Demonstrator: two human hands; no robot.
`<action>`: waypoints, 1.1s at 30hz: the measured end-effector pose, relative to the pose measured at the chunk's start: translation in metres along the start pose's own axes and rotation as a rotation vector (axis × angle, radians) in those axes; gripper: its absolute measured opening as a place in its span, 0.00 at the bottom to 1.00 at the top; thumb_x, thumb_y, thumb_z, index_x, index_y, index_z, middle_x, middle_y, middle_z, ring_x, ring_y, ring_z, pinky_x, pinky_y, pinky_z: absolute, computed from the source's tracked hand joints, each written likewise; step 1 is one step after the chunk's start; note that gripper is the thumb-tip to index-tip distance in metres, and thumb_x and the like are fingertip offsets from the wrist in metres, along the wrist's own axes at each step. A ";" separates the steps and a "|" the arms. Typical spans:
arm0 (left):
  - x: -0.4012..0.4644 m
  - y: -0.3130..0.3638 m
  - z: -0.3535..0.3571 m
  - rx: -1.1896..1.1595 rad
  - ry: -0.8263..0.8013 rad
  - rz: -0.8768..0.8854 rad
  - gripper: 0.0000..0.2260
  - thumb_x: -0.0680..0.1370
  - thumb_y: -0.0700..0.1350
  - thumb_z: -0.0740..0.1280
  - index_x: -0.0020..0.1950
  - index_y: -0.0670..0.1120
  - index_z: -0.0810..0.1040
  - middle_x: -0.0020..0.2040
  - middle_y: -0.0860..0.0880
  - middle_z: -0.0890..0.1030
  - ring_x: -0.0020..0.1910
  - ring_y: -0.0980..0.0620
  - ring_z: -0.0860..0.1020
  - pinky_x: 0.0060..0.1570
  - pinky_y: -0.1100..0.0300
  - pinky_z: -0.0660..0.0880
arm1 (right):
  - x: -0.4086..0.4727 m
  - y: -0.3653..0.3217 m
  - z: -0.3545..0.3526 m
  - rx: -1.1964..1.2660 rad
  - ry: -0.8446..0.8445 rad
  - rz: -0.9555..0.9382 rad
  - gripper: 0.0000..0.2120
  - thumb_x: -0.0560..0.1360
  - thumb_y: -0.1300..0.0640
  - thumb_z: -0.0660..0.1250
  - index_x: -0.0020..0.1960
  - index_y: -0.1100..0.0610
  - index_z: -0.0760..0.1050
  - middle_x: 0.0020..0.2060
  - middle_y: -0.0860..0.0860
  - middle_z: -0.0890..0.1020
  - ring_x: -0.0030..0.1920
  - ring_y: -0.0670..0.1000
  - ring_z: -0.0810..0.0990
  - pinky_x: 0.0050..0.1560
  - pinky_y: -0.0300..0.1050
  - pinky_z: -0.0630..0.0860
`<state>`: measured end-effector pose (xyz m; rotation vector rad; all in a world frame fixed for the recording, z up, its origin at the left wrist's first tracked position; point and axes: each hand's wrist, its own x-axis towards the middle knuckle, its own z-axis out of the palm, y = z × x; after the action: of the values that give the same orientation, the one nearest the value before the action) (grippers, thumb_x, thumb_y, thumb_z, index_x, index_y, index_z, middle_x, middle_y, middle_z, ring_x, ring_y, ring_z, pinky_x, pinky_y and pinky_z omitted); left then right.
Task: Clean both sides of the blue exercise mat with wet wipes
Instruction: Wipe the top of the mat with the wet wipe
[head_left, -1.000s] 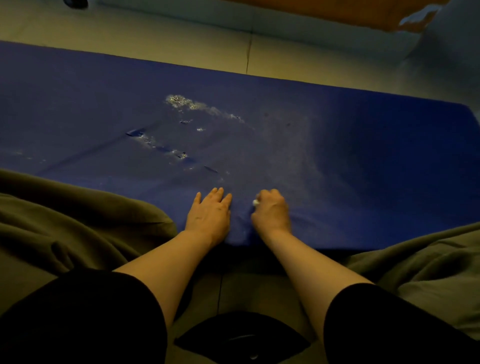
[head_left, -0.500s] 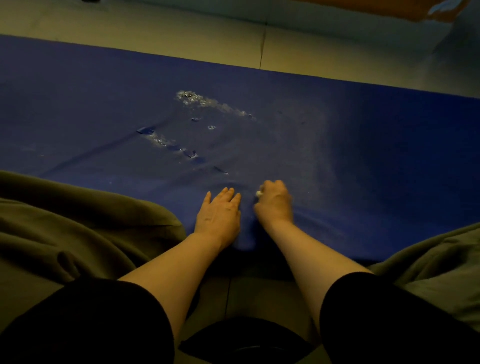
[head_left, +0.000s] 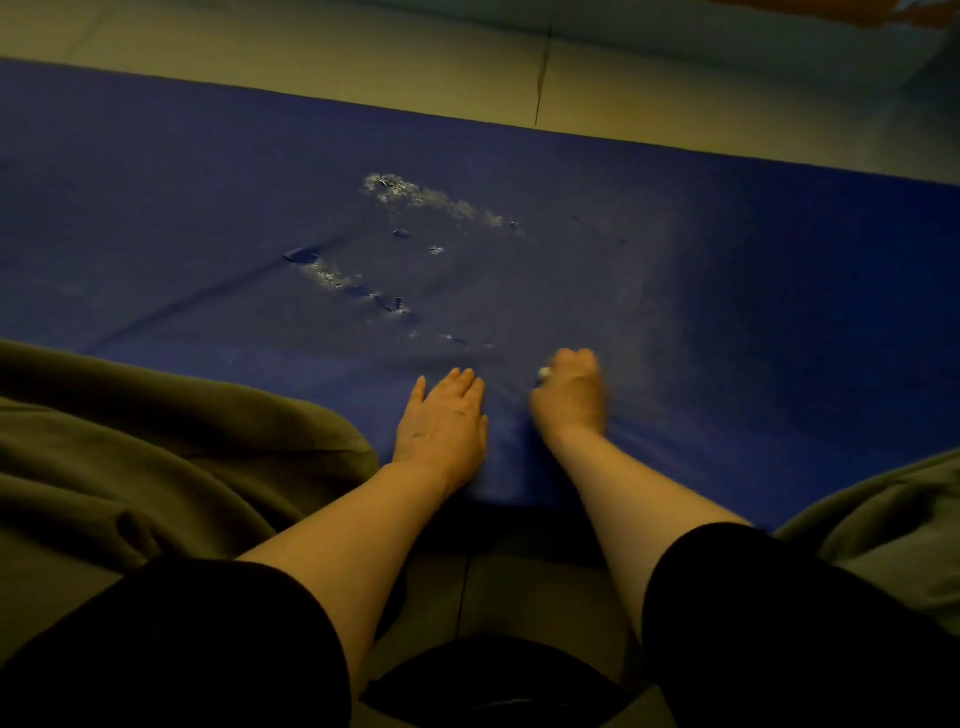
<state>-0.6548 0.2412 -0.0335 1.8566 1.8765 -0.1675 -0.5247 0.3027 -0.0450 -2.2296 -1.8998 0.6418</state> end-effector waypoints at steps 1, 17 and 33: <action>0.001 0.000 0.000 -0.007 -0.002 -0.005 0.24 0.84 0.48 0.52 0.79 0.45 0.51 0.80 0.49 0.51 0.78 0.52 0.48 0.75 0.50 0.42 | -0.009 -0.016 0.010 0.025 -0.031 -0.097 0.09 0.73 0.61 0.63 0.51 0.63 0.75 0.54 0.60 0.74 0.50 0.62 0.76 0.49 0.49 0.73; 0.021 0.001 0.005 -0.034 0.068 -0.064 0.24 0.83 0.50 0.54 0.78 0.45 0.56 0.79 0.48 0.55 0.78 0.52 0.51 0.75 0.52 0.45 | 0.004 -0.016 0.017 0.100 0.022 -0.049 0.10 0.71 0.65 0.64 0.52 0.63 0.75 0.54 0.59 0.75 0.50 0.62 0.77 0.50 0.49 0.72; 0.087 -0.015 -0.045 0.128 -0.216 -0.012 0.58 0.66 0.62 0.76 0.79 0.44 0.39 0.79 0.48 0.39 0.77 0.47 0.36 0.74 0.38 0.43 | 0.032 -0.020 0.033 0.134 -0.011 -0.206 0.07 0.72 0.64 0.63 0.49 0.62 0.76 0.51 0.59 0.76 0.47 0.60 0.77 0.43 0.45 0.68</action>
<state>-0.6765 0.3379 -0.0342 1.8288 1.7645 -0.4825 -0.5527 0.3321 -0.0743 -1.9223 -1.9933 0.7255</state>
